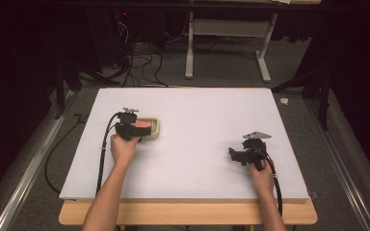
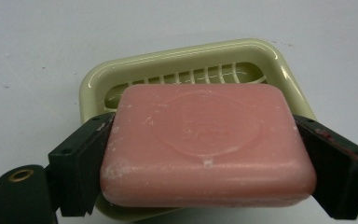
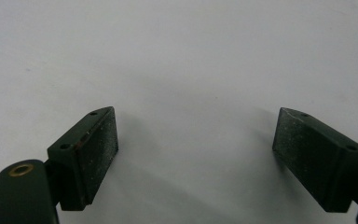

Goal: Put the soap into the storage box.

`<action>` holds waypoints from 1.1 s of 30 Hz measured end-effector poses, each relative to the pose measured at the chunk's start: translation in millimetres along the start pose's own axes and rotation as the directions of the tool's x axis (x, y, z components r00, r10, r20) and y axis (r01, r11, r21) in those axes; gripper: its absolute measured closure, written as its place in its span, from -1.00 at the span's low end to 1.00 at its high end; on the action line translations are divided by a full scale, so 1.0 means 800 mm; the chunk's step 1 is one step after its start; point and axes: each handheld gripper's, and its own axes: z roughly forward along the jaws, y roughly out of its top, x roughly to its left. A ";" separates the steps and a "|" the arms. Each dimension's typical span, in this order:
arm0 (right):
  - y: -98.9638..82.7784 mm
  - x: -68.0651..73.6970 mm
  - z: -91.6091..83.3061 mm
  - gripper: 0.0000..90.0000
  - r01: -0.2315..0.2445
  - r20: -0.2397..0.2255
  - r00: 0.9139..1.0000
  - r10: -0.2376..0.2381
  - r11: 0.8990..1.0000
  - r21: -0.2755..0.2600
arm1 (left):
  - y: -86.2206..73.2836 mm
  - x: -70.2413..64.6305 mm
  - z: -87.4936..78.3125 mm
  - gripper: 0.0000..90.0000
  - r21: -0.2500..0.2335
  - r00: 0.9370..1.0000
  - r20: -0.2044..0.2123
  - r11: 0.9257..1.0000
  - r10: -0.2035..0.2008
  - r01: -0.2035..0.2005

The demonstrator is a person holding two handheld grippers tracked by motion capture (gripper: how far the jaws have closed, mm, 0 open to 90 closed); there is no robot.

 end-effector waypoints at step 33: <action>0.000 0.000 0.000 -0.68 0.000 0.000 1.000 0.000 1.000 0.000 | 0.001 0.001 -0.022 -0.81 -0.077 1.000 -0.006 0.997 0.030 -0.031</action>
